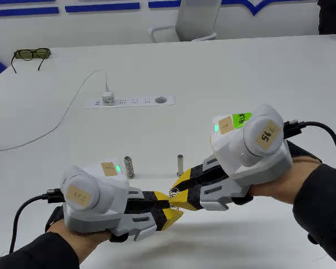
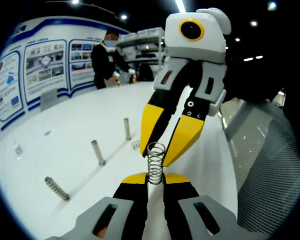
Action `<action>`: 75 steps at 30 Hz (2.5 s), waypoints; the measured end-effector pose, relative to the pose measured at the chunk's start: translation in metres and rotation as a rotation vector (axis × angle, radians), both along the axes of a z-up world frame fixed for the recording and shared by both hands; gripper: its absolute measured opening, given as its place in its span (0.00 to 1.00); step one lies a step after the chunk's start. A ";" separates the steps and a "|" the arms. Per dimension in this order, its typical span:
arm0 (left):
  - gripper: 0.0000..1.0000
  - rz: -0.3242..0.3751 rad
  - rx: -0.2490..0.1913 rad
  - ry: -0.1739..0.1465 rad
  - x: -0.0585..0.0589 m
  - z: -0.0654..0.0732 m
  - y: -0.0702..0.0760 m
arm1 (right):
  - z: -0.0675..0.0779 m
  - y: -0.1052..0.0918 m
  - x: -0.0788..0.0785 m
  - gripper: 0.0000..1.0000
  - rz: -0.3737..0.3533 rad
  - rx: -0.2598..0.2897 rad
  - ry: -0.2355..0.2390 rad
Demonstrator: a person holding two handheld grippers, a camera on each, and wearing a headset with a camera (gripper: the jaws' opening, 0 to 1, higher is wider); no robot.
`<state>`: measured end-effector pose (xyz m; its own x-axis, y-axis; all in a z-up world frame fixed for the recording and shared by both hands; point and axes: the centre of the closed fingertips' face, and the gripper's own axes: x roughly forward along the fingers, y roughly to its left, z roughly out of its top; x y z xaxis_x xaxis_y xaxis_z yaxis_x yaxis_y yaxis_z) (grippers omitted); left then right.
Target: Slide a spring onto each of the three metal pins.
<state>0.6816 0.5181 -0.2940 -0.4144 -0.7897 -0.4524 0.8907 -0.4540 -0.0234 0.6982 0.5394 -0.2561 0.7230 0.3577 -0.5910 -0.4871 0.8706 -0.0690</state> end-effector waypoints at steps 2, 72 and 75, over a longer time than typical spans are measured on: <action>0.10 -0.001 -0.001 -0.001 -0.001 0.000 0.000 | 0.000 0.000 0.000 0.12 -0.002 0.004 -0.002; 0.57 0.150 -0.055 0.041 0.026 0.004 0.007 | 0.032 -0.056 0.021 0.12 -0.164 0.003 -0.083; 0.60 0.159 -0.055 0.045 0.027 0.004 0.008 | 0.038 -0.068 0.027 0.12 -0.198 0.000 -0.106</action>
